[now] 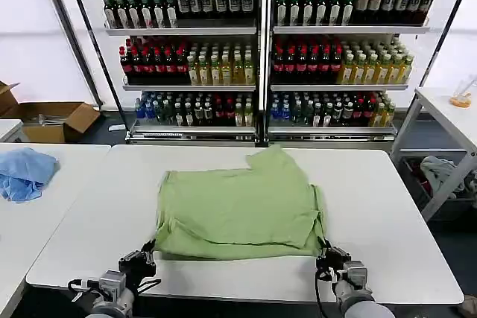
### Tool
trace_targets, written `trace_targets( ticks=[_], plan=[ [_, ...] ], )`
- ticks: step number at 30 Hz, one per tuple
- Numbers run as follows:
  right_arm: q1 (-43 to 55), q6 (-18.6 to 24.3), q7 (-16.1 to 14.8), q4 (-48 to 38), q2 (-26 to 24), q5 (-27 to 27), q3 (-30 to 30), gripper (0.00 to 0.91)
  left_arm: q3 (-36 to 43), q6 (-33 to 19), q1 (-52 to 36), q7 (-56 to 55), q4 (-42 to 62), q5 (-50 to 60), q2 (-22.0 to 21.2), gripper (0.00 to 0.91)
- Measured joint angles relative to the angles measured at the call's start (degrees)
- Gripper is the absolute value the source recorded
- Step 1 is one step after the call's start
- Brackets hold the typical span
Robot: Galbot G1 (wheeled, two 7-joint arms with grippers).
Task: Fold and organize the clothes.
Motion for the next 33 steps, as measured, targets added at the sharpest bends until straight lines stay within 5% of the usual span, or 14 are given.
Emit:
trace_targets(
  ticks=[2, 3, 4, 5, 21, 33],
  plan=[
    [-2.2, 0.3, 0.0, 1.5, 0.3, -0.8, 0.3, 0.01, -0.3, 0.1, 0.5, 0.0, -0.6, 0.0, 0.0, 0.03],
    [-3.2, 0.3, 0.0, 2.2, 0.5, -1.3, 0.4, 0.846, -0.5, 0.1, 0.8, 0.0, -0.9, 0.0, 0.0, 0.03],
    [-4.2, 0.4, 0.1, 3.0, 0.8, -1.8, 0.5, 0.907, -0.6, 0.1, 1.1, 0.0, -1.3, 0.1, 0.0, 0.282],
    [-5.1, 0.4, 0.1, 3.7, 1.0, -2.3, 0.6, 0.907, -0.8, 0.1, 1.4, 0.0, -1.7, 0.2, -0.1, 0.907],
    [-9.7, 3.6, 0.2, 12.0, 0.1, -5.6, 5.4, 0.907, -3.4, 1.7, 6.1, 1.0, -8.8, 1.9, 0.6, 0.907],
    [8.0, -0.3, 4.0, 4.1, -2.5, 2.0, 0.0, 0.907, -1.7, 3.2, -2.5, -1.7, -5.9, -3.6, 3.0, 0.907]
  ],
)
